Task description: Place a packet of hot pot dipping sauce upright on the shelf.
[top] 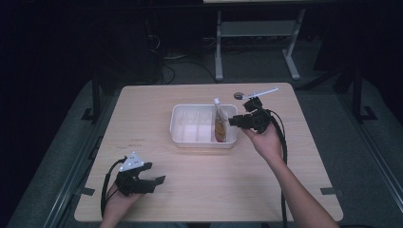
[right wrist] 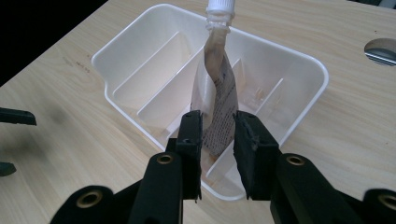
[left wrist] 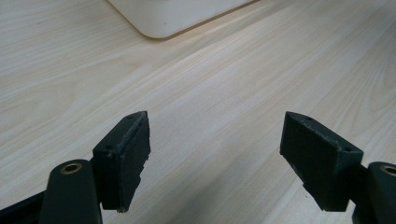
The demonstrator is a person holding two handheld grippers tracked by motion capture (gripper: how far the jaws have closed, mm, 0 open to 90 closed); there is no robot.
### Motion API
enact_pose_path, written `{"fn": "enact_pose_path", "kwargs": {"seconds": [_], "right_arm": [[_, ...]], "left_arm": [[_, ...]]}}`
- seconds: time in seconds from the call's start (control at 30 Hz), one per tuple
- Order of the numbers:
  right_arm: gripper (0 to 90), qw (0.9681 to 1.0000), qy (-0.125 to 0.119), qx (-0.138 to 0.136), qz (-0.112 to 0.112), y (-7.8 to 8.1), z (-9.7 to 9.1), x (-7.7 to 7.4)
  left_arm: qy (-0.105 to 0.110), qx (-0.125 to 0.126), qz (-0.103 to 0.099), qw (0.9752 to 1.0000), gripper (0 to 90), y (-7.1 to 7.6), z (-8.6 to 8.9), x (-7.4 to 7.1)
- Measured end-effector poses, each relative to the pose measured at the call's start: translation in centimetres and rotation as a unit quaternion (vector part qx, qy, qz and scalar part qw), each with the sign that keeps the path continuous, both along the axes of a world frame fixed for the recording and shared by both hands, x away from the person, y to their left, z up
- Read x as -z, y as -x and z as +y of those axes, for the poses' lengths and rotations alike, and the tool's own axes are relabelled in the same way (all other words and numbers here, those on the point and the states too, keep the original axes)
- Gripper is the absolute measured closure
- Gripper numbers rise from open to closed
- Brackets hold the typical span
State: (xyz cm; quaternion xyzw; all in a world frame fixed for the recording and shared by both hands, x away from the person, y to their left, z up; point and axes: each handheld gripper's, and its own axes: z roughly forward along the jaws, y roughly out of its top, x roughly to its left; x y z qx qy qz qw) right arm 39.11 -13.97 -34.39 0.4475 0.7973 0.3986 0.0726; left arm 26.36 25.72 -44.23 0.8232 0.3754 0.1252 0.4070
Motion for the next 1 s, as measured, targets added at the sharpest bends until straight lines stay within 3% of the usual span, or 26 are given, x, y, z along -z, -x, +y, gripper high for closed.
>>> {"fn": "enact_pose_path", "kwargs": {"seconds": [0.43, 1.0], "right_arm": [[63.8, 0.9997, -0.017, -0.018, 0.009, 1.0, -1.2, 0.5], [59.6, 0.9991, -0.032, -0.015, 0.024, 2.1, -3.1, 2.1]], "left_arm": [[-0.001, -0.005, 0.000, 1.0000, 23.4, 0.0, 0.2, 0.0], [-0.011, -0.006, 0.000, 0.9999, 23.3, 0.0, 0.2, 0.1]]}}
